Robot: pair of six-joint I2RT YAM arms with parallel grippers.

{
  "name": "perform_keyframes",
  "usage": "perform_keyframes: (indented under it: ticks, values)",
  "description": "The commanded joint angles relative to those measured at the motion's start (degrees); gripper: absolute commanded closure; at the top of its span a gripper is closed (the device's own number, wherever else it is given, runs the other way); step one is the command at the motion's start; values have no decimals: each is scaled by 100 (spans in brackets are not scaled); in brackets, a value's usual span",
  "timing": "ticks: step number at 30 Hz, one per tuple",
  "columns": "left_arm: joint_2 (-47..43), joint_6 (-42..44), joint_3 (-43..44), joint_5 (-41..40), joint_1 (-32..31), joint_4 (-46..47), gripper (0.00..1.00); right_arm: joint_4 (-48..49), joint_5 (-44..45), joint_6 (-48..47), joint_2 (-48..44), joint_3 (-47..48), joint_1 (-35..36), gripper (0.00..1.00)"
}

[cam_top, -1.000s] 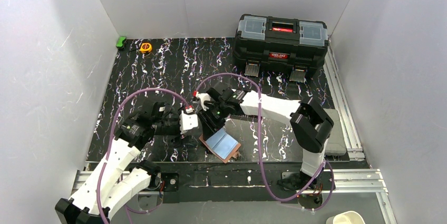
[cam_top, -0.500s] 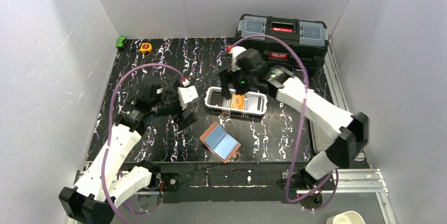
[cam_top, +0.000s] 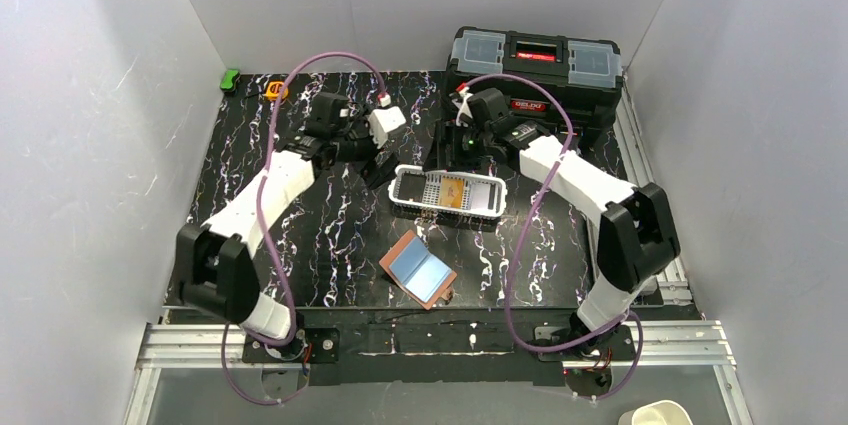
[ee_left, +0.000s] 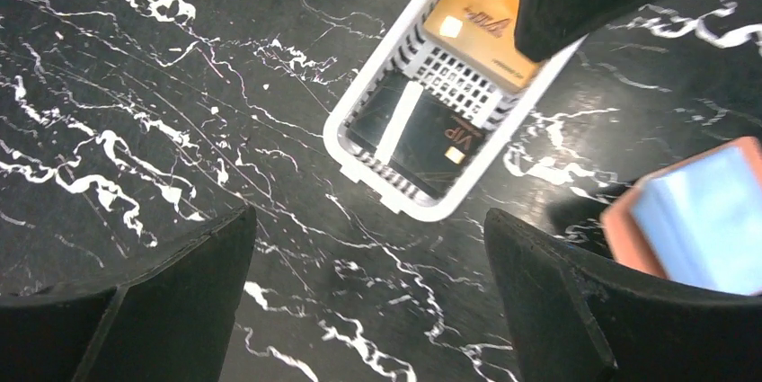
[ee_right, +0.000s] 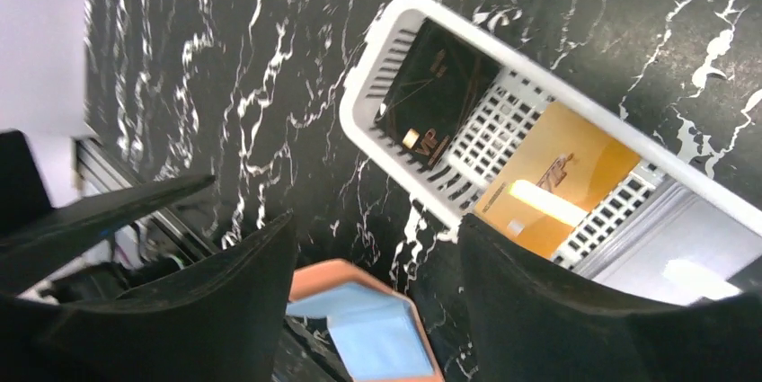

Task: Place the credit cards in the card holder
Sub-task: Pick up the credit card from the storage box.

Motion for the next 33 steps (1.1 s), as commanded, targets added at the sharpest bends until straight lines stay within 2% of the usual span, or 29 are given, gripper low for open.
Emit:
perform_keyframes:
  ticks: [1,9,12,15,21,31,33]
  values:
    - [639,617,171,39,25,642,2,1460,-1106,1209,300,-427,-512,30]
    - [1624,1489,225,345,31,1436,2,2178,-1068,1752,880,-388,-560,32]
    - [2066,1601,505,541,28,1533,0,2345,-906,1799,889,-399,-586,32]
    - [2227,1571,771,856,25,1453,1,2189,-675,1696,580,-643,-600,28]
    - [2539,1752,972,1104,-176,1543,1,1552,-358,1388,242,-1049,-816,29]
    - [2893,2117,1092,1353,-600,1641,1,1423,-302,1255,-10,-1686,-1030,30]
    - [2934,2234,1097,1385,-655,1632,4,1499,-355,1277,17,-1767,-1042,30]
